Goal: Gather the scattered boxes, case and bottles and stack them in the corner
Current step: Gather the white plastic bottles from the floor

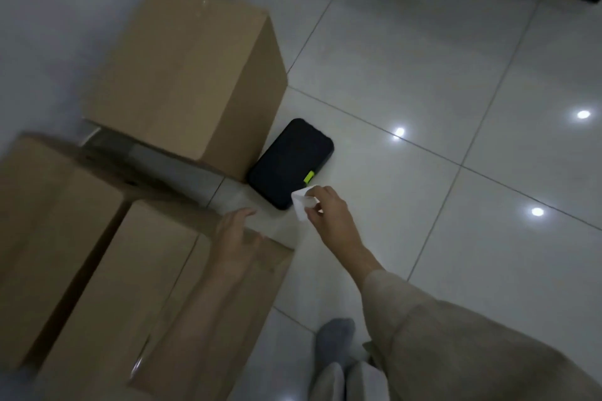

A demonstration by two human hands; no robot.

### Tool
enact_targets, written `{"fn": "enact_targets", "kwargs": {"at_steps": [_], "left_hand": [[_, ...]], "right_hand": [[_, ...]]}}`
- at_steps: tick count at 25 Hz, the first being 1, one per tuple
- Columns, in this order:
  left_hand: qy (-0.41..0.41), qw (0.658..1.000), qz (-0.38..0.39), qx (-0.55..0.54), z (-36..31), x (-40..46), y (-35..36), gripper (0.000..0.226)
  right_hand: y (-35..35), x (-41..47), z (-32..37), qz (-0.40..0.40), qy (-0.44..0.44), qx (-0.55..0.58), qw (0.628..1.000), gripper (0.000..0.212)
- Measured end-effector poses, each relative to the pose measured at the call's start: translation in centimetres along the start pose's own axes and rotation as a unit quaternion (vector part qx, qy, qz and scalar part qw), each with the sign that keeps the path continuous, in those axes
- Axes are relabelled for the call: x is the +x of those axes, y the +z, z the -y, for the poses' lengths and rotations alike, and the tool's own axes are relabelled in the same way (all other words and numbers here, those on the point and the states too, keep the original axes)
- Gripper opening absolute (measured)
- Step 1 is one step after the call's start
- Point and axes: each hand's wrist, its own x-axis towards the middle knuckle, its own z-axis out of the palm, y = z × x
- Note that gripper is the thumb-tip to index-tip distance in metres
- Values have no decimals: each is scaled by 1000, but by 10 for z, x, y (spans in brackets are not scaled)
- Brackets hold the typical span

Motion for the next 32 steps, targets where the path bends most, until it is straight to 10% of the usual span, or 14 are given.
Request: {"fn": "enact_targets", "kwargs": {"at_steps": [13,21,32], "left_hand": [[-2,996,-15,93,43,-19,25,41],[134,984,85,76,-98,-70,38,31],[362,880,256,172,-293,-223,191,25]], "right_hand": [[55,-7,-51,149,130,65,978,42],[-100,-107,-19,-19,175,190,966,31],[-289,-378,-125,-315,222,315,867,25]]}}
